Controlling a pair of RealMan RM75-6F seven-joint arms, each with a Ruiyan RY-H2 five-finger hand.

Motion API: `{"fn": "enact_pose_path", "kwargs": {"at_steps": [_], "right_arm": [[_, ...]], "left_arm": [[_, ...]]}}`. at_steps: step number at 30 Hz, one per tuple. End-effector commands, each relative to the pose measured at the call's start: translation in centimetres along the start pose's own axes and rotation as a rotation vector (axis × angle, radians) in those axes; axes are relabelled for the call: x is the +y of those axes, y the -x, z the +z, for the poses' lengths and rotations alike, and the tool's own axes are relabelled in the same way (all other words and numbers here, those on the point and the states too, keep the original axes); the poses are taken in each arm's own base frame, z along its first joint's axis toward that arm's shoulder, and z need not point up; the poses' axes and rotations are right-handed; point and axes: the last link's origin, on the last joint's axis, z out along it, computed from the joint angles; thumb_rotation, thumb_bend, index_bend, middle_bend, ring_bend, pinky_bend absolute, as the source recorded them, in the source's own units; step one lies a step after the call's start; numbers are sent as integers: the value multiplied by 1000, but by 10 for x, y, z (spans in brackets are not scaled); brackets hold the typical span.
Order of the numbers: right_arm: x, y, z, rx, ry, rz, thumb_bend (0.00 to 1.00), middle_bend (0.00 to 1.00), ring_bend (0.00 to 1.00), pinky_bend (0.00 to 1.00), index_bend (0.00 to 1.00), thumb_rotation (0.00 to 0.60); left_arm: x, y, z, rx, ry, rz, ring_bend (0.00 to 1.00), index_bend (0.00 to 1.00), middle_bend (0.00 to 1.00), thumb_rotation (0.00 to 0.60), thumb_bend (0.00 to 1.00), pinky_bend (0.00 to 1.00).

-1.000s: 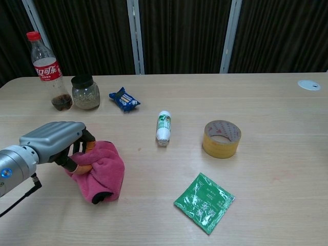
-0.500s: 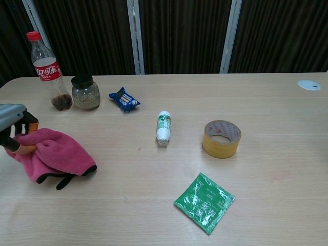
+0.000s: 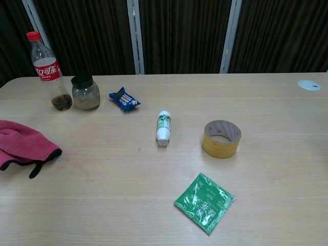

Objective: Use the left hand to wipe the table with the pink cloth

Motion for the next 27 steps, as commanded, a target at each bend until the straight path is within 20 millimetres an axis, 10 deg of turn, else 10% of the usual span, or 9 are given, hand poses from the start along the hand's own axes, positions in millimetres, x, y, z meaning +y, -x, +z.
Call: {"fn": "enact_pose_path", "kwargs": {"at_steps": [1, 27], "right_arm": [[0, 0, 0, 0, 0, -1, 16, 0, 0, 0, 0, 600], [2, -1, 1, 6, 3, 14, 16, 0, 0, 0, 0, 600]], "left_arm": [[10, 3, -2, -8, 27, -6, 488, 841, 588, 600, 606, 532], [179, 35, -67, -150, 411, -171, 486, 837, 583, 600, 599, 531]]}}
